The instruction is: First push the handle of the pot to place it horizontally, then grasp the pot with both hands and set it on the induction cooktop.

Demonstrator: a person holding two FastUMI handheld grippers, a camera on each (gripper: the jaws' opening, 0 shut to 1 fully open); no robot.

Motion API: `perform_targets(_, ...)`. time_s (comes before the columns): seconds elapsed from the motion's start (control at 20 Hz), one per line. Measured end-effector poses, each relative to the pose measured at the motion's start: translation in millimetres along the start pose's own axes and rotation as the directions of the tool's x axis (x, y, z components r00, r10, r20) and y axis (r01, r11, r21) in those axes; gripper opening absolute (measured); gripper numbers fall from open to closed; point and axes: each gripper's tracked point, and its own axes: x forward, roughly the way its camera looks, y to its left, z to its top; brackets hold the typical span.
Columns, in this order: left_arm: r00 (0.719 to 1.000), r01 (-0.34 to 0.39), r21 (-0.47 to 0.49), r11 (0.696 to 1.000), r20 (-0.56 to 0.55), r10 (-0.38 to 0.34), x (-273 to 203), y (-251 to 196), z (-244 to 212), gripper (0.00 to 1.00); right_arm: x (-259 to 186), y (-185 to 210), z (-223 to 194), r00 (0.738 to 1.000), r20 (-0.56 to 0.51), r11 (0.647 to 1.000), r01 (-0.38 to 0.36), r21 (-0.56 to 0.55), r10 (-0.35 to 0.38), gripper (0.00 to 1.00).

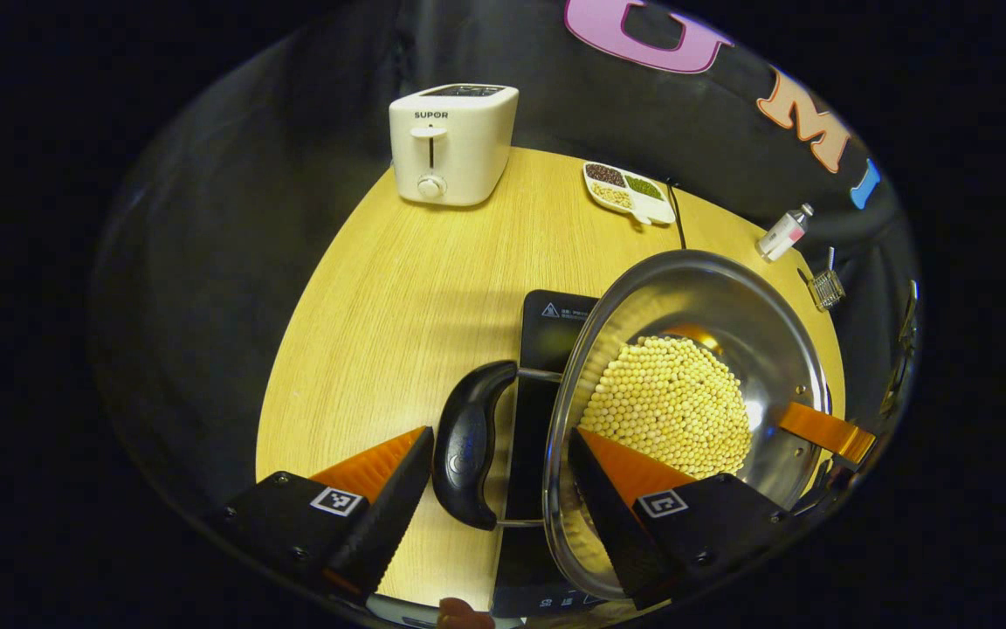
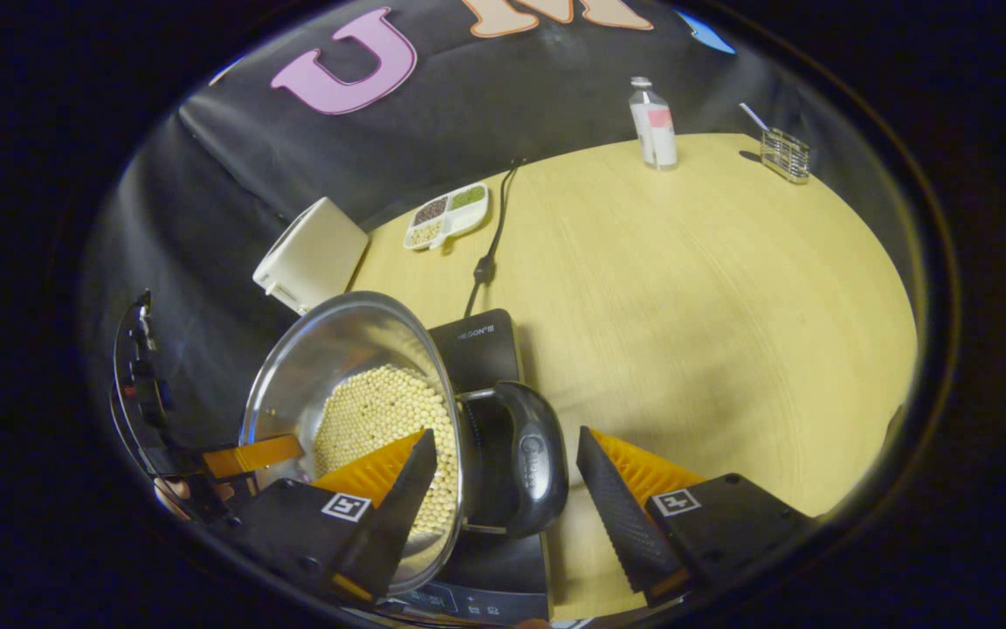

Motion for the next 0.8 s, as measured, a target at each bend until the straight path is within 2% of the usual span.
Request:
perform_targets(0.15, 0.999, -0.036, 0.022, 0.999, 0.032, 0.035, -5, 4, 10, 0.99, -5, -1, 6, 1.000, 0.017, 1.000, -0.014, -0.011, 0.015, 0.94)
perform_targets(0.2, 0.997, -0.059, 0.027, 0.998, 0.051, 0.057, -9, 7, 14, 0.99, -9, -2, 8, 1.000, 0.026, 1.000, -0.018, -0.015, 0.018, 1.00)
perform_targets(0.25, 0.994, -0.080, 0.033, 0.996, 0.076, 0.077, -12, 9, 19, 0.99, -12, -3, 12, 0.999, 0.038, 1.000, -0.024, -0.017, 0.025, 0.94)
perform_targets(0.4, 0.981, -0.114, 0.050, 0.992, 0.165, 0.105, -29, 4, 38, 1.00, -23, -12, 27, 0.995, 0.089, 0.999, -0.035, -0.021, 0.036, 0.94)
perform_targets(0.6, 0.965, -0.099, 0.104, 0.990, 0.253, 0.070, -50, -38, 55, 0.98, -37, -28, 43, 0.989, 0.138, 0.998, -0.058, -0.036, 0.063, 0.94)
perform_targets(0.65, 0.963, -0.092, 0.110, 0.990, 0.264, 0.061, -52, -53, 58, 0.98, -41, -37, 48, 0.987, 0.149, 0.998, -0.052, -0.042, 0.058, 1.00)
perform_targets(0.75, 0.959, -0.075, 0.116, 0.990, 0.281, 0.040, -58, -87, 61, 0.98, -49, -53, 59, 0.984, 0.168, 0.997, -0.044, -0.056, 0.053, 1.00)
perform_targets(0.8, 0.957, -0.069, 0.118, 0.991, 0.289, 0.032, -61, -104, 63, 0.98, -54, -63, 65, 0.983, 0.179, 0.997, -0.037, -0.063, 0.048, 0.94)
